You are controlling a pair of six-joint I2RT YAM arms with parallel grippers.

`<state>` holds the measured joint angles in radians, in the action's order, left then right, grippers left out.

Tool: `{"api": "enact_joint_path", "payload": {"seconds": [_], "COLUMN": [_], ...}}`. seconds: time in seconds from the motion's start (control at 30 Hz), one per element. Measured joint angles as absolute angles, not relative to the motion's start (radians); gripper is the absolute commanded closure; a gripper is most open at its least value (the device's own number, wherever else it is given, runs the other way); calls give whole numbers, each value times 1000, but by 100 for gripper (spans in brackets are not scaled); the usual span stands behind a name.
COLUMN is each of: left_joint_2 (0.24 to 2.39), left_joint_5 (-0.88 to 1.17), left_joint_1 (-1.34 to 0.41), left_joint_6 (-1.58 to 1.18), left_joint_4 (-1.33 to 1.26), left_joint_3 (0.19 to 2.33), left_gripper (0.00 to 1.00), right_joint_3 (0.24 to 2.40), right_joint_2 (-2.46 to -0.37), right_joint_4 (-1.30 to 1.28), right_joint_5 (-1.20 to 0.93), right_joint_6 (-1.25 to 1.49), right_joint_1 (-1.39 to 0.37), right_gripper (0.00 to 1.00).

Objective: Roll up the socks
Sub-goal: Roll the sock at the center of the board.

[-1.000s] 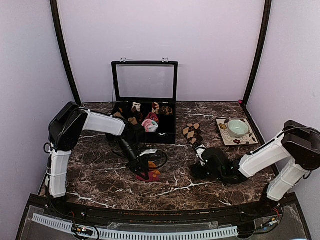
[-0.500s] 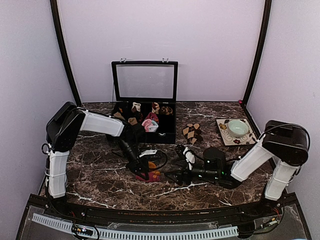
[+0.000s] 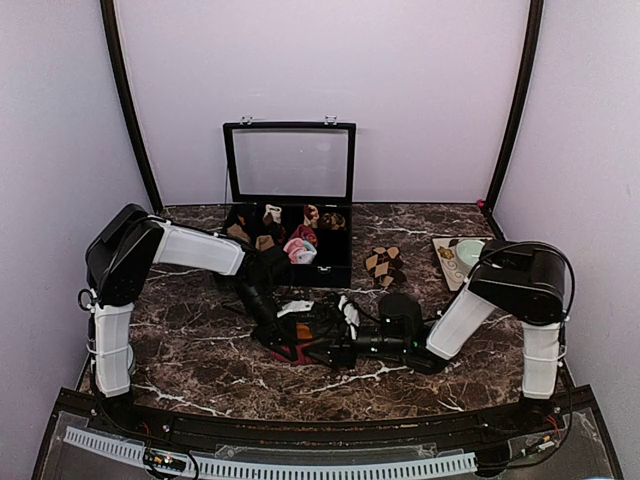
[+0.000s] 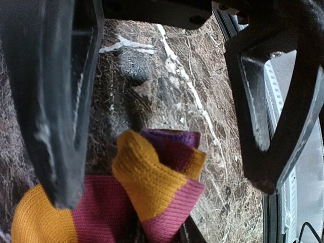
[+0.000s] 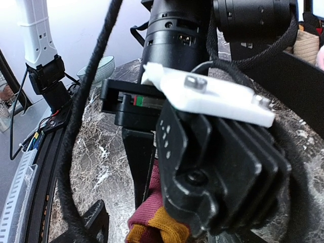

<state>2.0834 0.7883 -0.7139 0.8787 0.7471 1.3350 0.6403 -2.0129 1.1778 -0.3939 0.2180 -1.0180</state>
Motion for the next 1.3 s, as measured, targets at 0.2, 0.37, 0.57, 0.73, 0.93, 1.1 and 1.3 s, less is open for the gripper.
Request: {"api": "enact_joint_path", "payload": {"seconds": [0.2, 0.37, 0.57, 0.73, 0.93, 1.1, 1.3], "left_joint_2": [2082, 2082, 2081, 2075, 1999, 1925, 1806], "left_joint_5": [785, 785, 785, 781, 742, 658, 542], "left_joint_1": [-715, -715, -715, -715, -711, -706, -701], "left_joint_6": [879, 879, 879, 878, 854, 829, 825], "left_joint_4": [745, 745, 745, 741, 707, 655, 575], "left_joint_3": [1334, 1334, 1333, 1326, 1266, 1211, 1098], "left_gripper": [80, 80, 80, 74, 1, 1, 1], "right_joint_3": [661, 666, 698, 715, 729, 760, 793], "right_joint_2": [-2043, -2064, -2067, -2067, -2067, -2067, -2066], "right_joint_4": [1175, 1156, 1106, 1075, 1055, 1011, 909], "right_joint_5": [-394, -358, -339, -352, -367, -354, -323], "right_joint_6": [222, 234, 236, 234, 231, 231, 304], "right_joint_1": [-1035, -1039, -1043, -1048, -1049, -1056, -1056], "right_gripper": [44, 52, 69, 95, 100, 100, 100]}}
